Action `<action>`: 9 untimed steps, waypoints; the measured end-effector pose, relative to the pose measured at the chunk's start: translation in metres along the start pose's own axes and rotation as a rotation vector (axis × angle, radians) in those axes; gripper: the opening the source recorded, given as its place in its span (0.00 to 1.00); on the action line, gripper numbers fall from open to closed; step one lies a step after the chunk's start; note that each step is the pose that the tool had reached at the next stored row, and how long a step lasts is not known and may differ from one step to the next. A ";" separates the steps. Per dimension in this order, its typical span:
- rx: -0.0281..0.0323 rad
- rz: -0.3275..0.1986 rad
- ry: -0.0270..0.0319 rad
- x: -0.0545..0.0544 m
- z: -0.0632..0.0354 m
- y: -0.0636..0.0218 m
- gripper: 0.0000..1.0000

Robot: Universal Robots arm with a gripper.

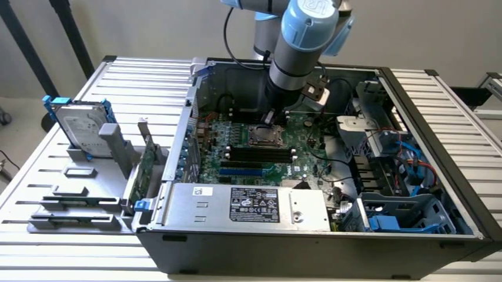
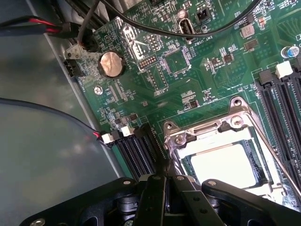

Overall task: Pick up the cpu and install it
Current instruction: 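Install the first cpu locking lever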

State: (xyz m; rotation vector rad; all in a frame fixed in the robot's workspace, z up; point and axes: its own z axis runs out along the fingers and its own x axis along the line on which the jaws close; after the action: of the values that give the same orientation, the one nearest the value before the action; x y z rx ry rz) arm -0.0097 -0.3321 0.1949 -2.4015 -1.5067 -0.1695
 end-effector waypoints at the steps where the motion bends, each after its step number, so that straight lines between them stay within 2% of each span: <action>1: 0.0002 0.000 -0.0001 0.000 0.0001 0.0001 0.11; 9: 0.0008 0.000 -0.0005 -0.002 0.0016 0.0012 0.11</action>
State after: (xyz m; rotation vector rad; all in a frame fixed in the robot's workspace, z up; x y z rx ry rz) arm -0.0095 -0.3335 0.1927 -2.4009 -1.5071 -0.1684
